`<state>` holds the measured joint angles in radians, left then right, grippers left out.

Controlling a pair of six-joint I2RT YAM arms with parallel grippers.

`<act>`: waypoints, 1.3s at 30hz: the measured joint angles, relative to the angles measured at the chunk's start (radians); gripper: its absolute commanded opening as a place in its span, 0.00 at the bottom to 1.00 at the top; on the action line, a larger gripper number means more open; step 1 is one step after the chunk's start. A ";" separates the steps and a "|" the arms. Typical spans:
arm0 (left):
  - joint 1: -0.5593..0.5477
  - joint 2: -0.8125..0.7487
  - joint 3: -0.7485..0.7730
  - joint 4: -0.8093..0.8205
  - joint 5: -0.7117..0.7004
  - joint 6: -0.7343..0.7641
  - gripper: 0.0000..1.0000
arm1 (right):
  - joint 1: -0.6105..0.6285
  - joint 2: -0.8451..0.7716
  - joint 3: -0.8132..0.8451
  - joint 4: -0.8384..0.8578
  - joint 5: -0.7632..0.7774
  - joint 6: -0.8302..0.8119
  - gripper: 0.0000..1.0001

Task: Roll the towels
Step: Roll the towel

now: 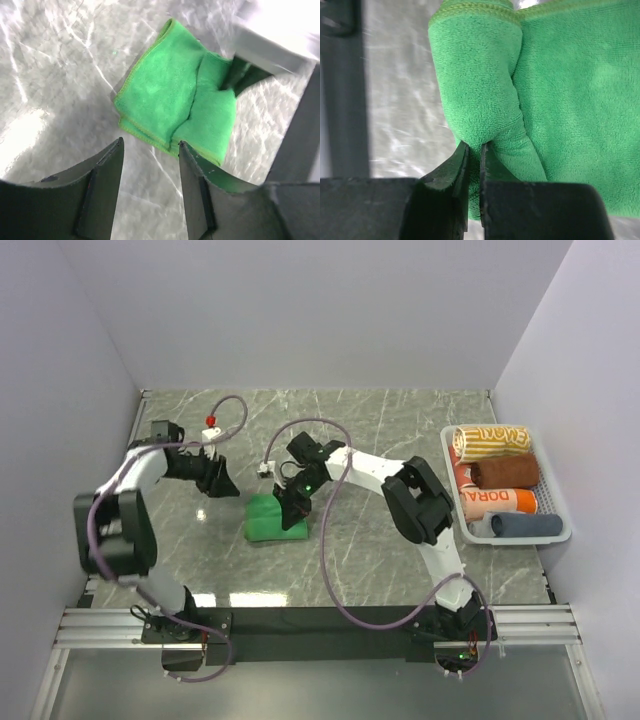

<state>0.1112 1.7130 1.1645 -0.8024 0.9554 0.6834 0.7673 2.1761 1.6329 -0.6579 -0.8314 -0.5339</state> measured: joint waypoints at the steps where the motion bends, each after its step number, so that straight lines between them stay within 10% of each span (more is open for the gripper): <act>1: 0.002 -0.051 -0.029 0.017 -0.011 0.002 0.54 | -0.005 0.013 0.011 -0.014 -0.023 0.016 0.00; 12: -0.252 -0.607 -0.433 0.163 -0.239 0.146 0.72 | -0.048 0.263 0.238 -0.246 -0.303 0.230 0.00; 24: -0.652 -0.721 -0.644 0.385 -0.541 0.257 0.83 | -0.072 0.411 0.338 -0.385 -0.471 0.386 0.00; 39: -0.765 -0.764 -0.877 0.711 -0.725 0.449 0.57 | -0.080 0.454 0.360 -0.458 -0.524 0.353 0.00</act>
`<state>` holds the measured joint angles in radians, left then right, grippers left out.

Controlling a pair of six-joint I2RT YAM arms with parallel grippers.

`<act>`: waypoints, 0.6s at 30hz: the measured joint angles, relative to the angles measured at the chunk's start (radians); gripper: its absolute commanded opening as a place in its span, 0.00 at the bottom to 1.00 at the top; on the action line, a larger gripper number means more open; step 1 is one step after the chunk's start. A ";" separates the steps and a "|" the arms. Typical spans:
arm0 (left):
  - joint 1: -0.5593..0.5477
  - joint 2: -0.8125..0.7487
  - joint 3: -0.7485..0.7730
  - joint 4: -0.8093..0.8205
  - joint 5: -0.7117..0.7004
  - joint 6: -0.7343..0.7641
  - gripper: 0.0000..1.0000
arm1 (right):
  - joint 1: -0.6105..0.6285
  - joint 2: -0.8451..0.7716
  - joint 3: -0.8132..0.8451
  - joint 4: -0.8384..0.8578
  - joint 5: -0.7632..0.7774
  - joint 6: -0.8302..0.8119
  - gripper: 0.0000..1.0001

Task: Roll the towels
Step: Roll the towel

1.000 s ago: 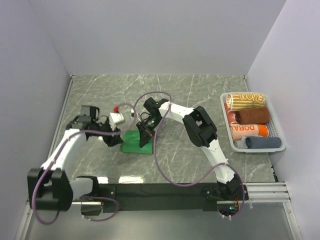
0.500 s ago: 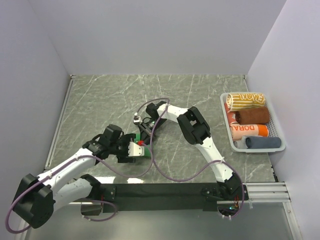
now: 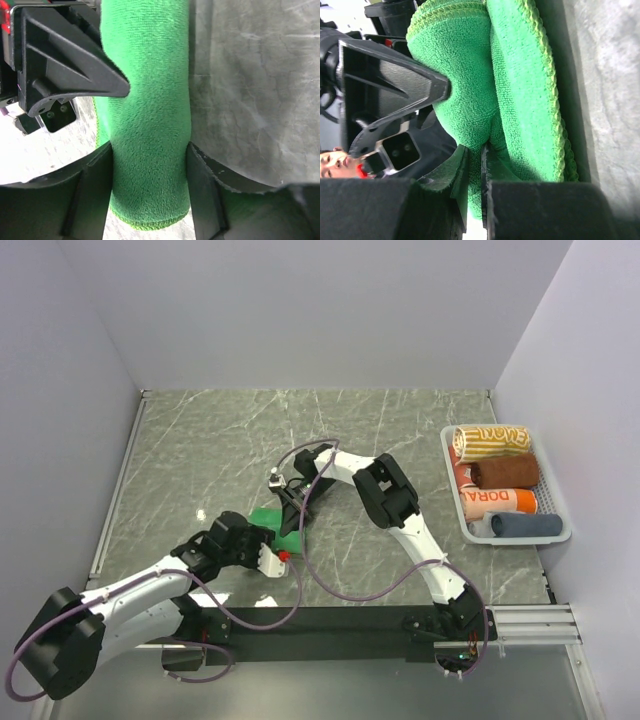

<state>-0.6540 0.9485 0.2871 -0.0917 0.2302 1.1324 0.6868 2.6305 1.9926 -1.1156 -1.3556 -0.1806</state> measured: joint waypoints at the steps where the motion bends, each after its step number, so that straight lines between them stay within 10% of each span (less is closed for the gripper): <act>1: -0.015 -0.003 -0.012 0.016 -0.018 0.004 0.43 | 0.000 0.000 -0.002 0.001 -0.001 -0.001 0.00; 6: -0.042 0.027 0.010 -0.013 -0.043 0.002 0.04 | -0.004 -0.022 -0.039 0.024 -0.002 0.002 0.11; 10: -0.055 0.113 0.113 -0.105 0.004 -0.011 0.01 | -0.028 -0.130 -0.179 0.105 0.064 0.056 0.49; 18: -0.050 0.302 0.339 -0.352 0.107 -0.056 0.01 | -0.180 -0.313 -0.192 0.203 0.410 0.088 0.53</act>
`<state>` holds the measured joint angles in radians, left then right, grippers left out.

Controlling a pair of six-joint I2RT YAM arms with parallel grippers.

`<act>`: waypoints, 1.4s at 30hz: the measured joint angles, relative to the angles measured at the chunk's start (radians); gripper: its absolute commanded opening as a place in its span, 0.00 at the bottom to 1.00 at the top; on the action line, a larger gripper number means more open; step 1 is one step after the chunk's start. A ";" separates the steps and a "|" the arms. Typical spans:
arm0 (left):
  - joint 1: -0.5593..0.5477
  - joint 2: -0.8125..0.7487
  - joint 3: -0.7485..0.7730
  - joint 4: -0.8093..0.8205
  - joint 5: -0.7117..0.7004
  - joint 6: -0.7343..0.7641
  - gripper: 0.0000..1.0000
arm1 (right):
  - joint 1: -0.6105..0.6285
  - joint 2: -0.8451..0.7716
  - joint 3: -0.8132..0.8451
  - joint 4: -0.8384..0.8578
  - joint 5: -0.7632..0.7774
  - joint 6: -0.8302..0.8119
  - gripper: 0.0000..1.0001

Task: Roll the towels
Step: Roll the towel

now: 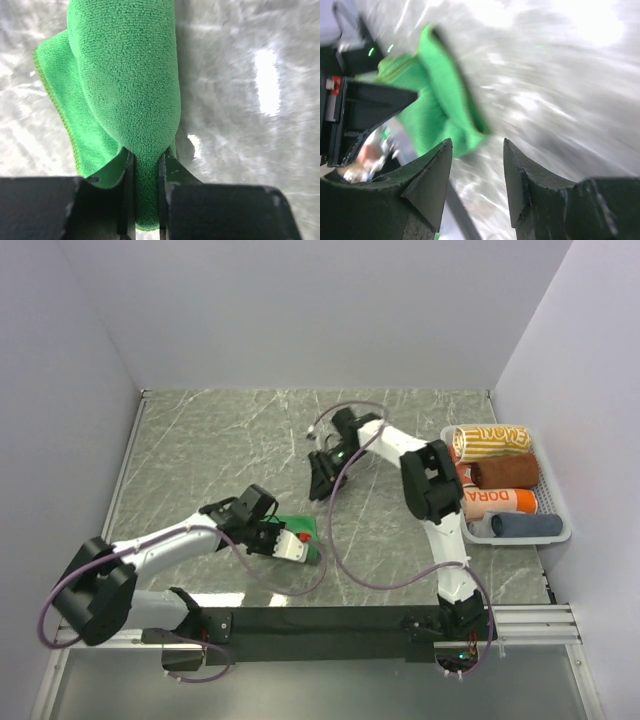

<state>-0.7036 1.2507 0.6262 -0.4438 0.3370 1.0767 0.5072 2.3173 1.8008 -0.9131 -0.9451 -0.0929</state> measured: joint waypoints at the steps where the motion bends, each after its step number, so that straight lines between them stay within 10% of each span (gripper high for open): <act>1: 0.003 0.026 0.028 -0.028 0.014 -0.005 0.01 | -0.031 -0.017 0.005 0.007 0.031 -0.001 0.53; 11: 0.176 0.427 0.413 -0.416 0.273 -0.024 0.01 | -0.259 -0.293 -0.102 0.038 0.178 -0.032 0.53; 23: 0.369 1.044 0.989 -1.022 0.528 -0.008 0.01 | -0.242 -0.733 -0.518 0.171 0.267 -0.116 0.54; 35: 0.374 1.159 1.104 -1.144 0.541 -0.027 0.04 | 0.370 -0.844 -0.716 0.533 0.631 -0.412 0.70; 42: 0.375 1.163 1.106 -1.148 0.544 -0.028 0.09 | 0.483 -0.687 -0.716 0.698 0.709 -0.550 0.70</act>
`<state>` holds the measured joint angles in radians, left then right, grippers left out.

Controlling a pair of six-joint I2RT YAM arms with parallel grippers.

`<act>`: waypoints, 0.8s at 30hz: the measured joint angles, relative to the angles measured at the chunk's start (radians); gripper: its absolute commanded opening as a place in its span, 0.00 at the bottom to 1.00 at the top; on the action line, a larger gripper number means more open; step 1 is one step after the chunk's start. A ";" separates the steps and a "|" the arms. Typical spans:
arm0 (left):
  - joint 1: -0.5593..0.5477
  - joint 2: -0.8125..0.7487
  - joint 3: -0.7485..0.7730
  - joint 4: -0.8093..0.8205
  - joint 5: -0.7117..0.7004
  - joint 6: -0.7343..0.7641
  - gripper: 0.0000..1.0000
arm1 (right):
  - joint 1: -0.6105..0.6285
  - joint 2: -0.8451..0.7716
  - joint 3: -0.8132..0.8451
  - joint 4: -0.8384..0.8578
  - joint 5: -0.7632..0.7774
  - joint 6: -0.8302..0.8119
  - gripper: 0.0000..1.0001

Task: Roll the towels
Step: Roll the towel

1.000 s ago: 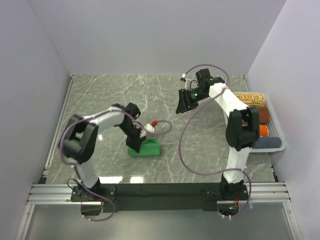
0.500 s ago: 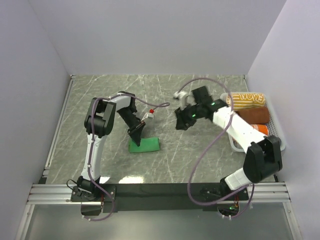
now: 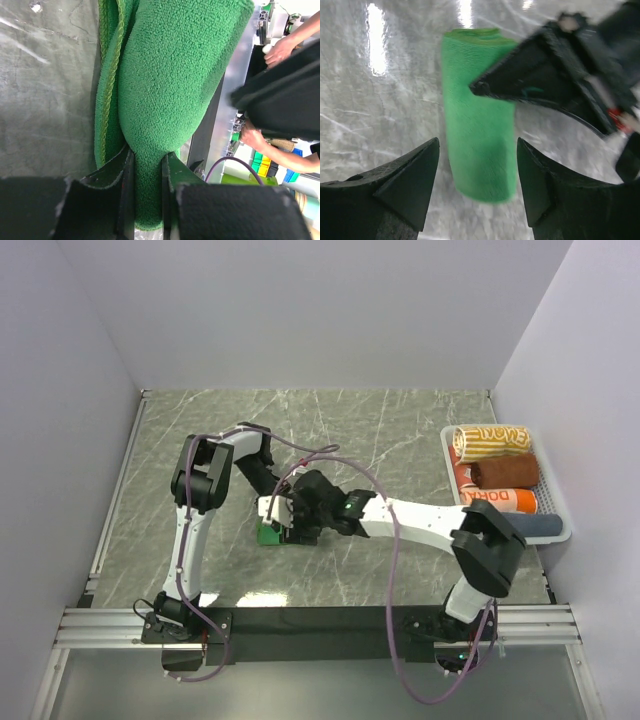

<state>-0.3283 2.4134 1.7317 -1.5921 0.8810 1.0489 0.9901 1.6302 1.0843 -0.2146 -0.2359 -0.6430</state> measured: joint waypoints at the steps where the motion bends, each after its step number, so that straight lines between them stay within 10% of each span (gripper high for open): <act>1: 0.000 0.000 0.000 0.000 0.000 0.000 0.09 | 0.009 0.021 0.000 0.009 0.001 -0.010 0.70; 11: 0.013 -0.001 -0.016 0.013 0.015 -0.018 0.20 | -0.011 0.180 0.081 0.005 -0.049 -0.007 0.51; 24: 0.116 -0.005 -0.032 0.048 0.072 -0.107 0.66 | -0.085 0.288 0.245 -0.141 -0.198 0.059 0.40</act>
<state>-0.2119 2.4081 1.6993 -1.5436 0.9535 0.9421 0.9051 1.9186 1.3293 -0.3553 -0.4335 -0.5838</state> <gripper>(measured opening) 0.602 0.422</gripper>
